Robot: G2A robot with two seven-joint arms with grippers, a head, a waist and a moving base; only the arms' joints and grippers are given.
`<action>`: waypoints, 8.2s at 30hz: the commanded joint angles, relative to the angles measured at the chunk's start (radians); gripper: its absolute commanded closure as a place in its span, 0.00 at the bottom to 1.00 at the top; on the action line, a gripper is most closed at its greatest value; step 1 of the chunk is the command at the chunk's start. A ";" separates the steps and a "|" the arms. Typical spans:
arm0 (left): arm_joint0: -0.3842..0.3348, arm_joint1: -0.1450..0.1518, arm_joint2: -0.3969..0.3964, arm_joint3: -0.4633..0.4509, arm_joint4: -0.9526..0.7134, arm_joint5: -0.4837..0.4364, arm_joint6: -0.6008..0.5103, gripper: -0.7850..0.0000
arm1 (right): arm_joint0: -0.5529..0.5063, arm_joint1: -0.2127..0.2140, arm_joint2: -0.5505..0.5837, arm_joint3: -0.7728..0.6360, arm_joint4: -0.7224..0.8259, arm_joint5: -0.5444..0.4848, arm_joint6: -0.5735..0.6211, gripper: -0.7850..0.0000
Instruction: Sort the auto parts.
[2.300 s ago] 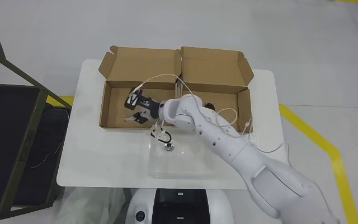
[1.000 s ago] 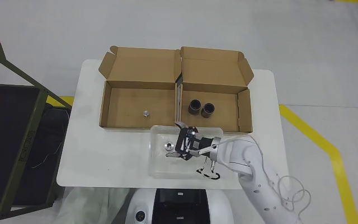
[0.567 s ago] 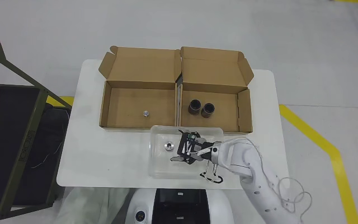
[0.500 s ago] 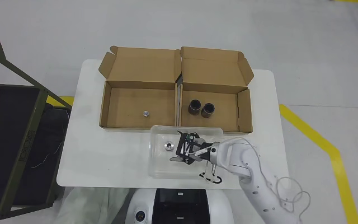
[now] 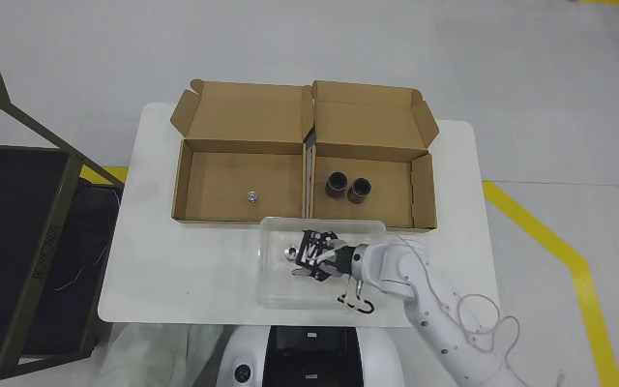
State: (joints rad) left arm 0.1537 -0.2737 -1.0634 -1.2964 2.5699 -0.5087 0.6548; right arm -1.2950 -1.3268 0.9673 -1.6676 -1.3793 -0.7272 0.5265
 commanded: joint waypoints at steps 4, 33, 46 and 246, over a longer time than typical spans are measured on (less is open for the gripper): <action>0.000 0.000 0.000 0.000 0.000 0.000 0.000 0.00 | 0.029 -0.003 -0.017 0.049 0.015 0.015 -0.007 0.22; 0.000 0.000 0.000 0.000 0.000 0.000 0.000 0.00 | 0.144 -0.023 -0.134 0.218 0.080 0.059 -0.029 0.63; 0.000 0.000 0.000 0.000 0.000 0.000 0.000 0.00 | 0.129 -0.009 -0.106 0.146 0.164 0.026 -0.025 1.00; 0.000 0.000 0.000 0.000 0.000 0.000 0.000 0.00 | 0.708 -0.293 -0.339 0.803 0.298 0.224 -0.343 0.42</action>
State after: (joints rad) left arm 0.1537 -0.2737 -1.0634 -1.2964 2.5699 -0.5087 0.6548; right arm -0.5769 -1.6272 0.6174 -0.8358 -1.0729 -0.5065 0.1800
